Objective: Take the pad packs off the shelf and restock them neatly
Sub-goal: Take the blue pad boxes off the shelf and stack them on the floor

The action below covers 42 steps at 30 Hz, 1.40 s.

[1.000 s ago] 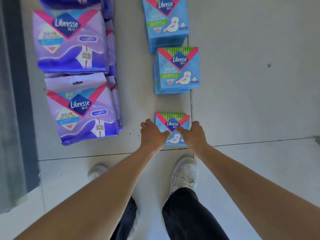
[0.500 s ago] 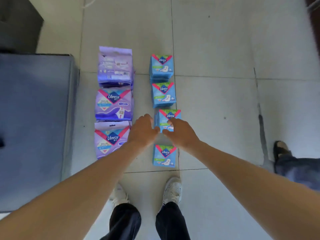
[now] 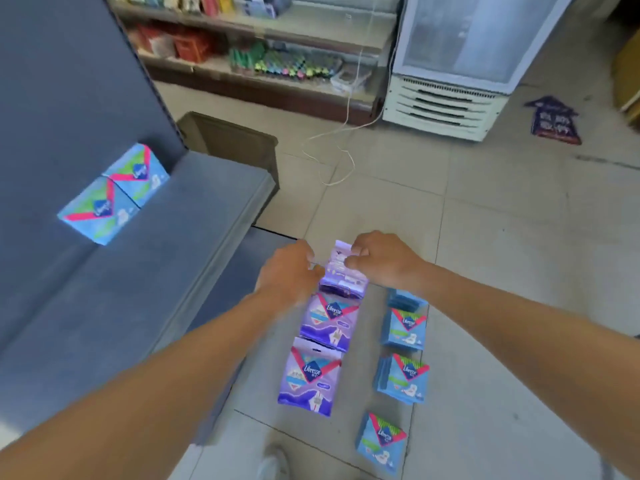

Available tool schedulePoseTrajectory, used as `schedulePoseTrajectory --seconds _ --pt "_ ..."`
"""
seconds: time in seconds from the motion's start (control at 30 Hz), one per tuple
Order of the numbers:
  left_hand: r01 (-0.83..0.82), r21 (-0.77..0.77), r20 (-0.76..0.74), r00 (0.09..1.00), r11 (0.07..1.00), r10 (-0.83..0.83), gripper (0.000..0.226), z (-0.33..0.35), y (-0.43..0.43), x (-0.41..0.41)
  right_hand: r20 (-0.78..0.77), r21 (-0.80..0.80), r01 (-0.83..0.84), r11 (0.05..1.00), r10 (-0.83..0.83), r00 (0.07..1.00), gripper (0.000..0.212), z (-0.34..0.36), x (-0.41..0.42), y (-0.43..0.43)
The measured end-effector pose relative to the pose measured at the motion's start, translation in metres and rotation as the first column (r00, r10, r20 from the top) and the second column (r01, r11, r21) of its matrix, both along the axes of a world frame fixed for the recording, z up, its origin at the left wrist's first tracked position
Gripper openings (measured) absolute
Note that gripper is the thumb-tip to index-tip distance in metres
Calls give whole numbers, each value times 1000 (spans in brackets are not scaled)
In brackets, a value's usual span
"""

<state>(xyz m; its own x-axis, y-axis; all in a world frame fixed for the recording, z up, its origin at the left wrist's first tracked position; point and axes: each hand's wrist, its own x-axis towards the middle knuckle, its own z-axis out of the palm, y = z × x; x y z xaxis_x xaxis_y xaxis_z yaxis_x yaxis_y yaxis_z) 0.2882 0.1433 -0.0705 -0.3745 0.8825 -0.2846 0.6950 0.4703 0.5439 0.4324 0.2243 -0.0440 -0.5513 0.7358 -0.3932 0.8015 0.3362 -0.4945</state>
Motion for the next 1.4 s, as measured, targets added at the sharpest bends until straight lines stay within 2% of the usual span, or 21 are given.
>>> schedulePoseTrajectory --seconds 0.1,0.23,0.53,0.73,0.83,1.0,1.1,1.2,1.3,1.4 --pt "-95 -26 -24 995 995 95 27 35 -28 -40 -9 12 -71 997 71 997 35 30 -45 -4" --pt "-226 -69 -98 971 972 219 27 58 -73 -97 -53 4 -154 988 154 987 33 50 -102 -20" --pt "-506 -166 -206 857 847 472 33 37 -133 -211 -24 40 -312 949 313 950 30 34 -207 -42" --pt "-490 -137 -307 847 861 433 39 16 -102 -277 55 63 -337 939 334 941 31 4 -273 -21" --pt "-404 -118 -401 855 907 329 42 4 -76 -310 82 55 -334 941 329 941 28 -12 -310 -4" --pt "-329 -80 -559 797 941 231 50 -23 -41 -367 66 32 -301 953 298 952 34 -37 -358 19" --pt "-344 -112 -567 792 932 225 56 -44 -28 -390 71 12 -283 959 281 957 37 -54 -371 30" --pt "-359 -196 -551 810 913 200 76 -66 -22 -398 85 -28 -272 962 274 958 38 -65 -373 40" --pt "-380 -173 -628 753 909 195 84 -79 -20 -395 77 -46 -257 965 260 963 38 -71 -371 49" --pt "-385 -128 -705 684 914 189 74 -77 -15 -392 65 -51 -237 970 240 969 37 -76 -365 56"
